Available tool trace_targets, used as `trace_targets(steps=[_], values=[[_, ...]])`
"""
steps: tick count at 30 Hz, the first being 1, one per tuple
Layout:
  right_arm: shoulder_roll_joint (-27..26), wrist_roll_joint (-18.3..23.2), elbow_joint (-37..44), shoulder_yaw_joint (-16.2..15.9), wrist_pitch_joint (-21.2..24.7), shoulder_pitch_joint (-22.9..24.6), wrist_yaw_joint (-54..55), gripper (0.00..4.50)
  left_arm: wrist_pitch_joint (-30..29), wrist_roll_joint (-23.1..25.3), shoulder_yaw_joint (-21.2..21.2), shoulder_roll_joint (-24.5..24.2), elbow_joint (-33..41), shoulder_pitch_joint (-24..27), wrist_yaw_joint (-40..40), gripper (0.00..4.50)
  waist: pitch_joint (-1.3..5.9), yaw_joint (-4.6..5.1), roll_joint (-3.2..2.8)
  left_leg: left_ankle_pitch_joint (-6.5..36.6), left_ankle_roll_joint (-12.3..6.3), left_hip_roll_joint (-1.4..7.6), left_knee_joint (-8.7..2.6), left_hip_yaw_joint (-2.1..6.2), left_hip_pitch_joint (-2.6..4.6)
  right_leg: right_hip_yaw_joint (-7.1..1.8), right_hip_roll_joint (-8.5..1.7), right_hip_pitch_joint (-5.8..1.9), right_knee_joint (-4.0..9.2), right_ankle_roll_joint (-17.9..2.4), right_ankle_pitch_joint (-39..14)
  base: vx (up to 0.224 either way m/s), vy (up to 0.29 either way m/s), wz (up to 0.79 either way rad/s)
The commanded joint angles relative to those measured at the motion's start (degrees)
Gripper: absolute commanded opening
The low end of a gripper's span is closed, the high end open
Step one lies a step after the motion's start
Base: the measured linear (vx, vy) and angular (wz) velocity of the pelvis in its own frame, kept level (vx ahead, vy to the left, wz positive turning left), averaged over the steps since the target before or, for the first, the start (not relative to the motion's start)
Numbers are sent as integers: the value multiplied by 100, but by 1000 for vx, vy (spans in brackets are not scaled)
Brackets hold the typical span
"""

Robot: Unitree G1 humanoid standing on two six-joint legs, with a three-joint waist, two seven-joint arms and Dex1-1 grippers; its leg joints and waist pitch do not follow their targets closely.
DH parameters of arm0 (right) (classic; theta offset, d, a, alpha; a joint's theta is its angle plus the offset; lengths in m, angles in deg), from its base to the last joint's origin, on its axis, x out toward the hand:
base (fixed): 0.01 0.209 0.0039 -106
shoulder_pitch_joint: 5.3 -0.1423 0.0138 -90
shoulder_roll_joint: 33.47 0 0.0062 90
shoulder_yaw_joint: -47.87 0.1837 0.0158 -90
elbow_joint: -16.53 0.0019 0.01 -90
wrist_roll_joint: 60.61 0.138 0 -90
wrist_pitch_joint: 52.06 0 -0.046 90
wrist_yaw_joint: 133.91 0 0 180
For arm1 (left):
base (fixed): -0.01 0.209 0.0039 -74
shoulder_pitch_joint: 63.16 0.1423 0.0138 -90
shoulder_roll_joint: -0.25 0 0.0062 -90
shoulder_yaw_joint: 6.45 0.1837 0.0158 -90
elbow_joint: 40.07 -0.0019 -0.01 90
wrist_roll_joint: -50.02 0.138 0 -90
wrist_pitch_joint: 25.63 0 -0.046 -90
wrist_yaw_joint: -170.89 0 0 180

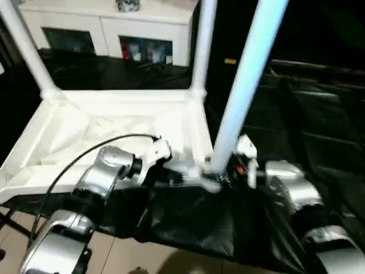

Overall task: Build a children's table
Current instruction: Rotate leg to tighten

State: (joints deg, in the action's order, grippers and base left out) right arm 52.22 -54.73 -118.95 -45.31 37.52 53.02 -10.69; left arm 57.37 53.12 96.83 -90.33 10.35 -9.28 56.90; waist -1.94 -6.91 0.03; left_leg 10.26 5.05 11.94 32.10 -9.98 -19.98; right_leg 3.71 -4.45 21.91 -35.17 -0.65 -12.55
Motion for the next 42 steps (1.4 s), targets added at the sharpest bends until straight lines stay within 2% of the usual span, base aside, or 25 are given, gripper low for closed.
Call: trace_targets(steps=[1, 2, 4, 6, 8, 10, 12, 13, 14, 17, 19, 22, 26, 27, 29, 30, 35, 37, 42], values=[[-534, -366, -339, -296, 56, 58, 848, 252, -85, -8, -145, 469, -148, -263, -1118, 0, 231, 21, 32, 1349, -28, 163, -409, 38, 29, -264, -429, -213, 513, -1021, -1607, 0, 0, 0], [-658, -387, -435, -214, 63, 23, 1284, 252, -121, 16, -173, 582, -207, -309, -1366, 0, 226, 64, 23, 1364, 4, 159, -416, 40, 37, -272, -409, -191, 513, -1036, -1508, 0, 0, 0], [-862, -401, -582, -109, 102, -41, 1877, 252, -187, 59, -214, 770, -297, -385, -1748, 0, 234, 95, 8, 1365, 30, 155, -421, 47, 31, -269, -403, -199, 504, -1030, -1433, 0, 0, 0], [-964, -383, -639, -65, 133, -76, 2096, 252, -204, 94, -223, 853, -334, -415, -1925, 0, 248, 102, 24, 1270, -20, 141, -394, 31, 25, -277, -393, -202, 491, -1074, -1145, 0, 0, 0], [-1109, -323, -746, 43, 197, -150, 2388, 252, -223, 138, -244, 968, -356, -432, -2116, 0, 271, 108, -3, 1059, -126, 125, -360, 19, 8, -275, -380, -223, 447, -1162, -654, 0, 0, 0], [-1367, -233, -960, 194, 159, -308, 2782, 252, -239, 135, -282, 1201, -363, -424, -2368, 0, 274, 119, -10, 935, -150, 117, -358, 17, -1, -264, -370, -233, 433, -1194, -473, 0, 0, 0], [-1407, -251, -999, 197, 43, -347, 2844, 252, -230, 113, -272, 1253, -343, -401, -2374, 0, 273, 123, 0, 889, -192, 115, -348, 9, -11, -260, -378, -243, 432, -1222, -402, 0, 0, 0], [-1412, -255, -1006, 202, 27, -353, 2868, 287, -222, 116, -266, 1255, -345, -400, -2374, 0, 278, 116, -3, 881, -211, 113, -343, 7, -11, -260, -381, -249, 432, -1222, -395, 0, 0, 0], [-1418, -201, -1016, 251, 43, -367, 2853, 287, -206, 113, -244, 1241, -335, -381, -2311, 0, 272, 119, 3, 909, -247, 111, -346, 5, -15, -261, -376, -247, 441, -1213, -431, 0, 0, 0], [-1387, -146, -1032, 275, 59, -384, 2804, 330, -182, 100, -216, 1199, -299, -341, -2175, 0, 264, 117, -6, 1008, -248, 118, -356, 8, -12, -260, -382, -242, 461, -1175, -632, 0, 0, 0], [-1222, -287, -991, 114, -70, -348, 2635, 343, -150, 89, -180, 1099, -227, -285, -1998, 0, 262, 127, -12, 1086, -220, 127, -369, 15, -8, -260, -381, -234, 469, -1144, -740, 0, 0, 0], [-1091, -254, -935, 103, -131, -311, 2025, 343, -162, 75, -168, 1015, -154, -221, -1776, 0, 274, 131, -1, 1031, -263, 125, -355, 14, -18, -262, -380, -252, 450, -1179, -580, 0, 0, 0], [-819, -215, -744, -59, -165, -233, 1184, 343, -112, 9, -120, 860, -69, -155, -1358, 0, 295, 131, -5, 681, -470, 116, -304, 0, -41, -248, -361, -281, 378, -1353, 133, 0, 0, 0], [-781, -214, -737, -70, -167, -233, 1095, 343, -104, -3, -113, 834, -54, -146, -1288, 0, 293, 129, -1, 670, -493, 114, -302, -1, -44, -243, -360, -283, 377, -1373, 161, 0, 0, 0], [-649, -232, -705, -146, -233, -216, 708, 343, -54, -37, -98, 758, -2, -121, -1114, 0, 274, 115, -7, 784, -516, 127, -306, -14, -37, -229, -365, -272, 403, -1405, -59, 0, 0, 0], [-557, -233, -676, -201, -260, -202, 418, 343, -20, -72, -73, 690, 53, -92, -929, 0, 272, 113, -28, 850, -474, 137, -316, -8, -32, -228, -373, -270, 413, -1386, -231, 0, 0, 0], [-279, -175, -538, -323, -358, -152, -597, 343, -10, -209, 12, 418, 315, 41, -210, 0, 262, 105, -21, 1012, -460, 158, -326, -6, -32, -231, -377, -264, 427, -1403, -522, 0, 0, 0], [-231, -157, -499, -342, -403, -139, -768, 319, -4, -221, 37, 338, 360, 69, -47, 0, 268, 93, -24, 976, -454, 165, -326, -4, -18, -234, -377, -255, 420, -1421, -482, 0, 0, 0], [34, -57, -294, -570, -111, -70, -1901, 282, 52, -235, 38, -11, 349, 51, 417, 0, 285, 40, -40, 794, -572, 171, -301, -11, -3, -229, -352, -243, 358, -1572, 65, 0, 0, 0]])
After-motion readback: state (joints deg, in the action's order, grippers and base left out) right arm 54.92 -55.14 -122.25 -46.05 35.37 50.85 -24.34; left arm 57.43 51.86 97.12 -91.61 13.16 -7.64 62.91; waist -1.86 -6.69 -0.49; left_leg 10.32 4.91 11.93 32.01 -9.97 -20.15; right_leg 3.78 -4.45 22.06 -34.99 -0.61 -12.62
